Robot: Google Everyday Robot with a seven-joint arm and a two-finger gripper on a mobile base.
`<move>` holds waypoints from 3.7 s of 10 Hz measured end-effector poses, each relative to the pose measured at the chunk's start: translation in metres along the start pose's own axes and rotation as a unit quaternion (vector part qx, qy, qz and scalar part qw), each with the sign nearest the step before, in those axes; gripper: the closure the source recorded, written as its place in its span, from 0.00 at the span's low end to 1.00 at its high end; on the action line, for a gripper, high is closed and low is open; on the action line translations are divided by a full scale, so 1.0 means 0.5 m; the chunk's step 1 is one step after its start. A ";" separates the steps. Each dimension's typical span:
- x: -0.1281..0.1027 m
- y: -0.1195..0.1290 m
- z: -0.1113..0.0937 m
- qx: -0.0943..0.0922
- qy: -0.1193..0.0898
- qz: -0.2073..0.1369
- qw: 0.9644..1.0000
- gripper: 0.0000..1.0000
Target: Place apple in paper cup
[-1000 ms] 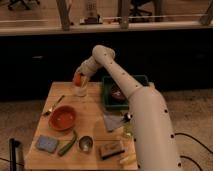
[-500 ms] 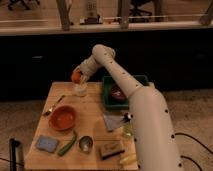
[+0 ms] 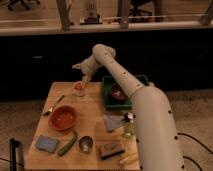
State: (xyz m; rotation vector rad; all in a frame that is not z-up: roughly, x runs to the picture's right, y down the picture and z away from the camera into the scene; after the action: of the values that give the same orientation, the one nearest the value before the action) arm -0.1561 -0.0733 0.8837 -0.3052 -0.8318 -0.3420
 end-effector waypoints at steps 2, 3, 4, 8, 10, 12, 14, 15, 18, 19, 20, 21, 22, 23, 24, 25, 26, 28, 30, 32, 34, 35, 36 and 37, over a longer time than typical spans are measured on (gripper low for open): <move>-0.005 -0.001 -0.011 0.002 0.003 -0.003 1.000 0.20; -0.007 -0.002 -0.014 0.002 0.004 -0.005 1.000 0.20; -0.012 -0.005 -0.022 0.003 0.006 -0.008 1.000 0.20; -0.019 -0.006 -0.058 -0.004 0.013 -0.012 1.000 0.20; -0.018 -0.001 -0.073 -0.006 0.015 -0.010 1.000 0.20; -0.016 0.003 -0.081 -0.008 0.016 -0.010 1.000 0.20; -0.014 0.006 -0.088 -0.009 0.017 -0.009 1.000 0.20; -0.013 0.007 -0.091 -0.010 0.016 -0.008 1.000 0.20; -0.007 0.012 -0.096 -0.014 0.015 -0.005 1.000 0.20; -0.008 0.012 -0.095 -0.014 0.015 -0.006 1.000 0.20; -0.008 0.012 -0.095 -0.014 0.015 -0.006 1.000 0.20; -0.007 0.012 -0.095 -0.014 0.015 -0.006 1.000 0.20; -0.008 0.012 -0.095 -0.014 0.015 -0.006 1.000 0.20; -0.008 0.012 -0.095 -0.014 0.015 -0.006 1.000 0.20; -0.008 0.012 -0.095 -0.014 0.015 -0.006 1.000 0.20; -0.008 0.012 -0.094 -0.014 0.015 -0.006 1.000 0.20; -0.007 0.012 -0.094 -0.014 0.015 -0.006 1.000 0.20; -0.007 0.012 -0.094 -0.014 0.015 -0.006 1.000 0.20; -0.007 0.012 -0.094 -0.014 0.015 -0.005 1.000 0.20; -0.007 0.013 -0.093 -0.014 0.015 -0.005 1.000 0.20; -0.007 0.013 -0.093 -0.014 0.015 -0.005 1.000 0.20; -0.007 0.013 -0.093 -0.014 0.015 -0.005 1.000 0.20; -0.007 0.013 -0.093 -0.014 0.015 -0.005 1.000 0.20; -0.007 0.014 -0.093 -0.014 0.015 -0.005 1.000 0.20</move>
State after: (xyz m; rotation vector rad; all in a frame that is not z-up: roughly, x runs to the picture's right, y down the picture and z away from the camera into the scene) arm -0.1246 -0.0849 0.8508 -0.3223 -0.8004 -0.3674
